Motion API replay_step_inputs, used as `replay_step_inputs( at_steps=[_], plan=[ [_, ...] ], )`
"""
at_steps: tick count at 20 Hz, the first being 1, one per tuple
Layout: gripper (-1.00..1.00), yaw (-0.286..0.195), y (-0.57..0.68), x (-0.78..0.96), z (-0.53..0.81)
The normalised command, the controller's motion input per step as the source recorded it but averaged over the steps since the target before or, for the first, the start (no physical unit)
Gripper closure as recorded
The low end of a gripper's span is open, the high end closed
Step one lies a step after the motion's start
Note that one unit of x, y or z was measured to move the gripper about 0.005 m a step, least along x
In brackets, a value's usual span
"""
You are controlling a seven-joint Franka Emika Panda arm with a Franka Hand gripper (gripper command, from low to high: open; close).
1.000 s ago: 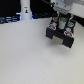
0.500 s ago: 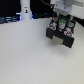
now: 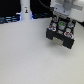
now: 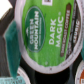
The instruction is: Open the kcup holder, insert the kcup into the holder, and close the kcup holder
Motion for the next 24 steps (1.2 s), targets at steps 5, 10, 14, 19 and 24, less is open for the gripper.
replay_step_inputs(
  at_steps=[5, 10, 14, 19, 24],
  plan=[
    [-1.0, 0.068, -0.01, 0.11, 0.32],
    [-1.0, 0.111, -0.15, 0.23, 0.46],
    [-1.0, 0.112, -0.33, 0.38, 0.45],
    [-1.0, 0.08, -0.39, 0.46, 0.3],
    [-1.0, 0.033, -0.41, 0.62, 0.2]
  ],
)
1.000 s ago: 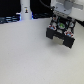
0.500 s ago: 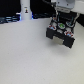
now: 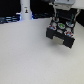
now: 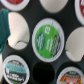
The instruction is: Open the kcup holder, insert the kcup into the holder, and close the kcup holder
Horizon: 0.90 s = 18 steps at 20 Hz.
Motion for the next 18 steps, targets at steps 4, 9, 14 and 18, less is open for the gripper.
replay_step_inputs(
  at_steps=[4, 9, 14, 18],
  plan=[
    [-1.0, 0.017, -0.39, 0.65, 0.19],
    [-1.0, 0.008, -0.35, 0.72, 0.11],
    [-1.0, -0.004, -0.27, 0.84, 0.01],
    [-1.0, -0.002, -0.13, 0.77, -0.02]
  ],
)
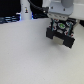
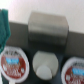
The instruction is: Open the kcup holder, insert the kcup into the holder, and close the kcup holder
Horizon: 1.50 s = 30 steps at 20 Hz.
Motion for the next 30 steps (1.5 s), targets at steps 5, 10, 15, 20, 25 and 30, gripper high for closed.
replay_step_inputs(
  at_steps=[5, 10, 15, 20, 25, 30],
  plan=[
    [-1.0, 0.082, 0.1, 0.3, -0.2],
    [-1.0, 0.215, 0.18, 0.02, -0.23],
    [-1.0, 0.277, 0.04, -0.15, -0.2],
    [-1.0, 0.242, 0.11, -0.43, -0.15],
    [-1.0, 0.165, 0.3, -0.47, -0.03],
    [-1.0, 0.111, 0.51, -0.36, 0.03]
  ],
)
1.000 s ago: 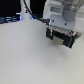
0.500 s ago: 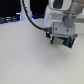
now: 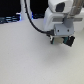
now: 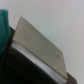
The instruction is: Open the kcup holder, insert the kcup into the holder, and close the kcup holder
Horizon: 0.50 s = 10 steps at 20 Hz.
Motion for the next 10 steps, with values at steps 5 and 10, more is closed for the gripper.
replay_step_inputs(
  at_steps=[5, 10],
  plan=[
    [-1.0, 0.116, 0.5, -0.41, 0.03],
    [-1.0, 0.094, 0.49, -0.58, 0.07]
  ],
)
